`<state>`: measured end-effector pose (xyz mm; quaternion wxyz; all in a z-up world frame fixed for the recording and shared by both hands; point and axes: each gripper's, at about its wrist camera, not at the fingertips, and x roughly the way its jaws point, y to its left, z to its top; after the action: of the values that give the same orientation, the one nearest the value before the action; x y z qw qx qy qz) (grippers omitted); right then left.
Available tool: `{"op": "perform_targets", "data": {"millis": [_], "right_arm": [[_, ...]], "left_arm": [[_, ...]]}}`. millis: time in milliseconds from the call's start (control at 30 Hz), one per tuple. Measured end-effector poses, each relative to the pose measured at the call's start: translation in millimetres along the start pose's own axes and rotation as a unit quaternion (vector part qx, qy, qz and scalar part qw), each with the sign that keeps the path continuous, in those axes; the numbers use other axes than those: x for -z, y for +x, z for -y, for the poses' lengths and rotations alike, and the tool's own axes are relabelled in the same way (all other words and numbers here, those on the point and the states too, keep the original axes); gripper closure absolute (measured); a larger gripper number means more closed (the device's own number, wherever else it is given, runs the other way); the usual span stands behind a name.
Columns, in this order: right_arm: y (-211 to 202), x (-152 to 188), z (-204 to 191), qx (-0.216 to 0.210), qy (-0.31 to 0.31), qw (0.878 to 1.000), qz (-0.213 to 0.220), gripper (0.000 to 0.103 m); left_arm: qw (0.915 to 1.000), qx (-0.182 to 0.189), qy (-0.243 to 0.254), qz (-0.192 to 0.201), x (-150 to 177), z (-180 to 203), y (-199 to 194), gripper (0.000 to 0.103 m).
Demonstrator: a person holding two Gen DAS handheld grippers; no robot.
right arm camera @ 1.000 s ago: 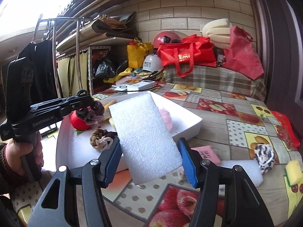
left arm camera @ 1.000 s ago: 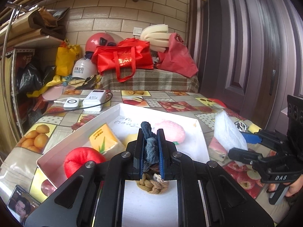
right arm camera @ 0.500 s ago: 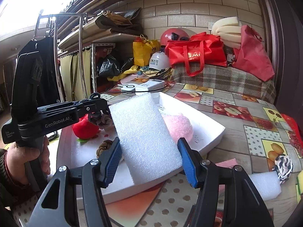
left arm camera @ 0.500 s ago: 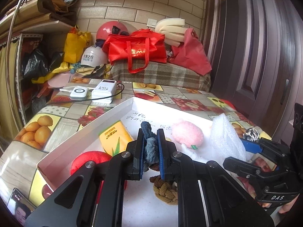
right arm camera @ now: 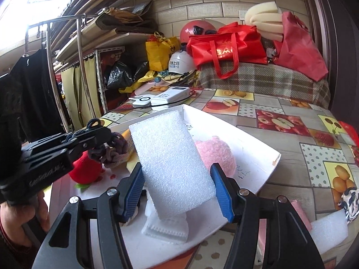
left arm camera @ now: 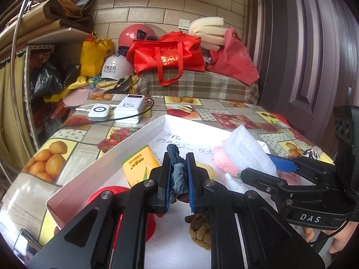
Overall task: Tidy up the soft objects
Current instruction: 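Lower the rope toy and foam sheet into the tray and open both tools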
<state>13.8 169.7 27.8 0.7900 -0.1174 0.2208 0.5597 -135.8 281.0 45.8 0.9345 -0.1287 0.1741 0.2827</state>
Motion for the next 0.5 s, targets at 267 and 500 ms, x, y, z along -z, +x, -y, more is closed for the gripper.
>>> {"op": "perform_targets", "data": {"millis": [267, 500], "right_arm": [[6.8, -1.6, -3.5, 0.010, -0.004, 1.000, -0.016, 0.018], [1.4, -2.3, -2.1, 0.025, 0.000, 1.000, 0.000, 0.000]], "left_arm": [[0.9983, -0.058, -0.004, 0.008, 1.0, -0.6, -1.4, 0.075], [0.9951, -0.079, 0.010, 0.059, 3.9, 4.2, -18.6, 0.000]]}}
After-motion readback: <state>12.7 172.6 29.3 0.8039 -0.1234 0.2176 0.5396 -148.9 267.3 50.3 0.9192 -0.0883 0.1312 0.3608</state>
